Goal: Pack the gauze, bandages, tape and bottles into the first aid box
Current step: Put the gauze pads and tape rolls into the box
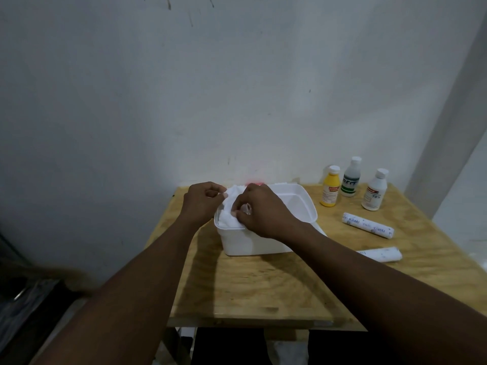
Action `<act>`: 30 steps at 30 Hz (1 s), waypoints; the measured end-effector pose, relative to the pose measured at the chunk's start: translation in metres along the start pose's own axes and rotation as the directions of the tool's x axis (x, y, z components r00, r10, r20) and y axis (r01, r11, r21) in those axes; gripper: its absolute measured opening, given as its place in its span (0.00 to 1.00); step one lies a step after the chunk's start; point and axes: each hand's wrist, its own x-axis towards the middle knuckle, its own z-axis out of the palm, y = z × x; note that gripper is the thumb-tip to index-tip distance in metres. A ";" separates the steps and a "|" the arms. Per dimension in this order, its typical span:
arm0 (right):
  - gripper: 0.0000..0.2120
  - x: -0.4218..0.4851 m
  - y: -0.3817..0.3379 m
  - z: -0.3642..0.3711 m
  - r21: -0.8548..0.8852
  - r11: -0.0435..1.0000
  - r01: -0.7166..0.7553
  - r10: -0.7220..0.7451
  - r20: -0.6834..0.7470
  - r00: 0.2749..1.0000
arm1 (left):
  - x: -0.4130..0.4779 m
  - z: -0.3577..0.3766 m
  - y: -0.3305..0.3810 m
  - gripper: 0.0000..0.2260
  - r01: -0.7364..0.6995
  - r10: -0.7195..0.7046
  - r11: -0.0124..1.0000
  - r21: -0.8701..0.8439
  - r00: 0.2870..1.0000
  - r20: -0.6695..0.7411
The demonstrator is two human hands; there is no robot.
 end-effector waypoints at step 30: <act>0.07 -0.087 0.162 -0.132 0.039 0.785 -0.618 0.619 -0.106 0.779 | -0.045 0.120 0.156 0.12 -0.736 0.353 0.499 0.459 0.655 0.668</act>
